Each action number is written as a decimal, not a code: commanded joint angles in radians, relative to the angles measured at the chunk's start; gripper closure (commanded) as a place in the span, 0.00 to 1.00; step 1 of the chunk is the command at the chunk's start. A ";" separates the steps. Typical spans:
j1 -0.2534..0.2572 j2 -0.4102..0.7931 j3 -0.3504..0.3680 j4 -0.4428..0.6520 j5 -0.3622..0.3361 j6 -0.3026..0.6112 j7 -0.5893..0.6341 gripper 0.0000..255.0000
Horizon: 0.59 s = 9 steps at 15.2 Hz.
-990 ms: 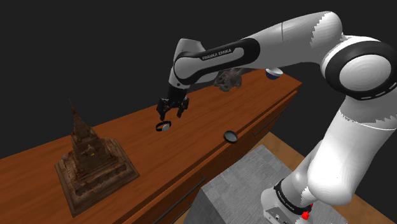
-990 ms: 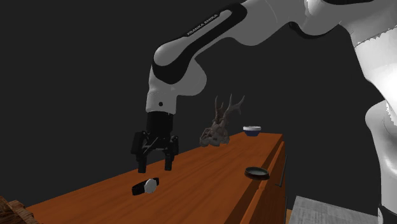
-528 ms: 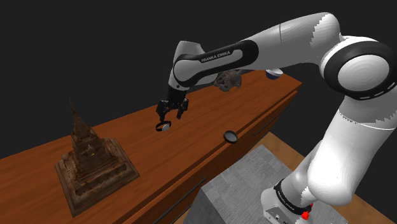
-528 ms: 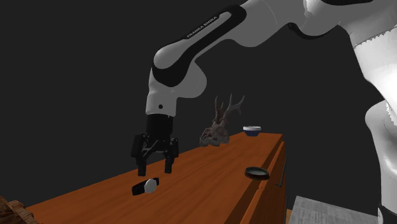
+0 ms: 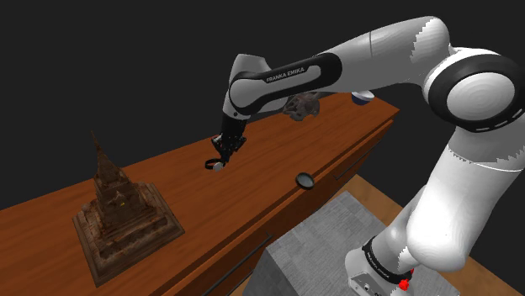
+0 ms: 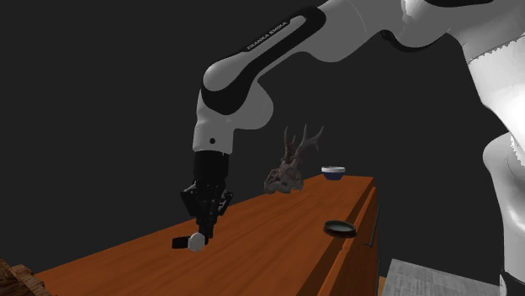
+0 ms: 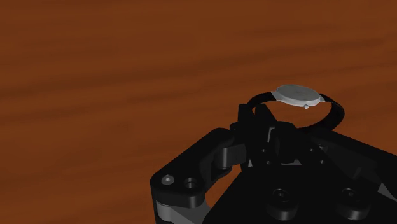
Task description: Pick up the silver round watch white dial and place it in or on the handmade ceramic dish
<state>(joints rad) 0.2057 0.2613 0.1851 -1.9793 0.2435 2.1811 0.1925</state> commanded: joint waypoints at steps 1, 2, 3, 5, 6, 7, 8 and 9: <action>0.000 0.000 0.000 0.000 0.000 0.000 0.000 1.00; 0.000 0.000 0.000 0.000 0.000 0.000 0.000 1.00; 0.000 0.000 0.000 0.000 0.000 0.000 0.000 1.00; -0.001 -0.014 0.000 0.009 -0.001 -0.023 0.005 1.00; -0.001 -0.021 0.000 0.014 -0.001 -0.034 0.007 1.00; -0.002 -0.028 0.000 0.019 -0.002 -0.046 0.009 1.00; -0.002 -0.034 0.000 0.025 -0.002 -0.058 0.011 1.00; -0.003 -0.040 0.000 0.031 -0.002 -0.070 0.014 1.00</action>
<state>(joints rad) 0.2034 0.2257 0.1849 -1.9572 0.2420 2.1250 0.2035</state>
